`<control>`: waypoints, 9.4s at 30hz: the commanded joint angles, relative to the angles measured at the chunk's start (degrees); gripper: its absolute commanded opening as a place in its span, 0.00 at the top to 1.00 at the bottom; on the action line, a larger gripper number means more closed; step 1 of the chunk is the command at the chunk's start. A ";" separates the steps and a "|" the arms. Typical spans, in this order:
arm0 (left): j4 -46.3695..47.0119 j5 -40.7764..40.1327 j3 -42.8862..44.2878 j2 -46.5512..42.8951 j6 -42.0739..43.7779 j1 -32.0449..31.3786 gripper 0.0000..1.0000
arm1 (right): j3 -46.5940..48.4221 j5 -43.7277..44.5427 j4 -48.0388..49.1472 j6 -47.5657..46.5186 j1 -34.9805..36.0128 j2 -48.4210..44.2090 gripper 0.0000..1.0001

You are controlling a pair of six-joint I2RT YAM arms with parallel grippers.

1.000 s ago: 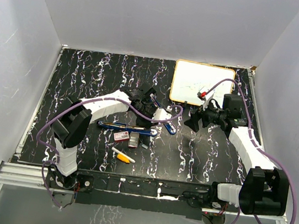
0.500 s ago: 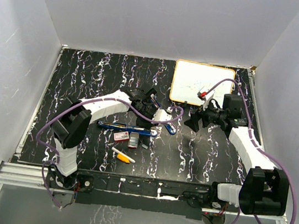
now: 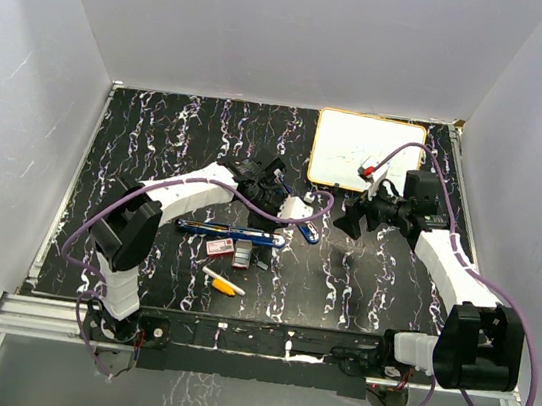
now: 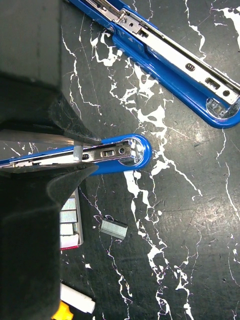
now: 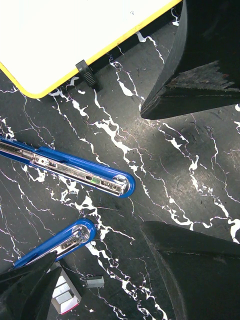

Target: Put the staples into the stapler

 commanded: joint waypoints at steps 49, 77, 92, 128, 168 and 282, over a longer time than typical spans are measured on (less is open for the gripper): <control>-0.26 0.38 -0.86 0.69 -2.16 -0.30 0.98 | -0.33 -0.97 3.10 0.50 -0.54 -1.54 0.12; 0.04 -0.26 -0.40 1.71 -1.51 -0.34 0.98 | -0.33 -1.33 3.01 0.50 -0.61 -1.54 0.12; 2.92 -2.26 -2.55 1.13 -3.22 -0.39 0.98 | -0.47 -1.34 3.01 0.51 -0.69 -1.36 0.11; 7.82 -1.50 -6.44 -4.85 -3.91 -0.39 1.00 | -0.51 -1.59 3.01 0.50 -0.93 -1.28 0.10; 9.91 0.96 -10.94 -7.31 -3.57 0.34 1.00 | -0.51 -1.86 3.07 0.68 -1.26 -1.29 0.10; 14.81 -10.48 -13.95 -27.25 -37.21 25.19 1.00 | 57.06 -9.26 -29.79 -39.78 30.21 48.01 0.32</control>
